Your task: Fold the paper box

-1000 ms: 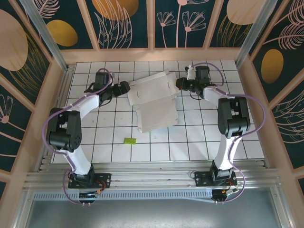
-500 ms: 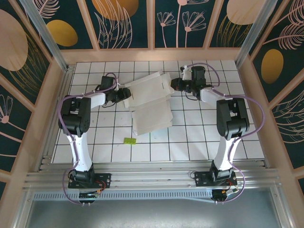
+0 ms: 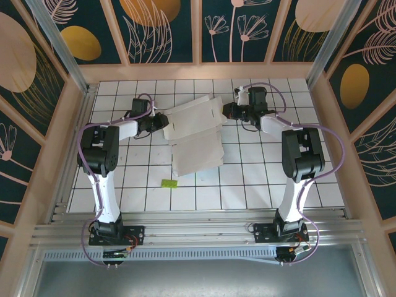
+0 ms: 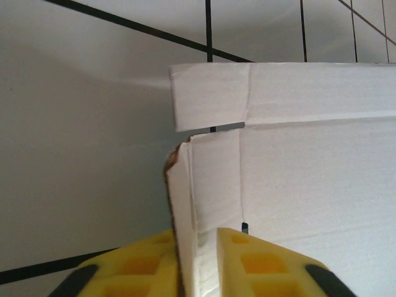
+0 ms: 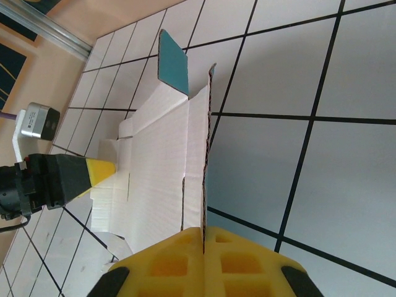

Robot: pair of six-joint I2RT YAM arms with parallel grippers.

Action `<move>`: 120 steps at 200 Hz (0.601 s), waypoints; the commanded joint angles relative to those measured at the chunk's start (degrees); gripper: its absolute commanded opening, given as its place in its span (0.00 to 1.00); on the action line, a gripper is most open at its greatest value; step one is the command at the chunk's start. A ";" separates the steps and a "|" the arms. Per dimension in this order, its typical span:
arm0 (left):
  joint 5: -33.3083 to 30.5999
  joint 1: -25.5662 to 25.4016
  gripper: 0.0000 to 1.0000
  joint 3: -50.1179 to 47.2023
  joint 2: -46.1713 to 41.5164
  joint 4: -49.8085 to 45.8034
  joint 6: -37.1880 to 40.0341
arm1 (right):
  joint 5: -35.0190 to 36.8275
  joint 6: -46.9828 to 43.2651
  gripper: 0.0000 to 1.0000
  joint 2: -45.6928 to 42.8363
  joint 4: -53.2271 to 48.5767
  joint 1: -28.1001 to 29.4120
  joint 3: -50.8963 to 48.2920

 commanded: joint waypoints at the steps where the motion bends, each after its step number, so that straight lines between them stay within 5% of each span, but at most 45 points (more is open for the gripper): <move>1: -0.03 0.40 0.12 0.51 -2.07 0.14 2.36 | 1.41 -2.21 0.01 -2.09 -1.80 0.76 2.06; 18: 0.09 0.44 0.06 0.94 -2.45 0.23 4.84 | 4.00 -3.39 0.09 -2.69 -3.58 0.84 2.74; 70: 5.30 0.40 0.00 -1.70 -5.52 10.30 13.90 | 14.91 -20.93 0.61 -8.43 -8.52 1.03 8.39; 120: 11.38 0.36 0.00 -10.07 -9.84 29.67 19.10 | 9.36 -52.00 0.73 -7.35 -15.16 3.13 11.71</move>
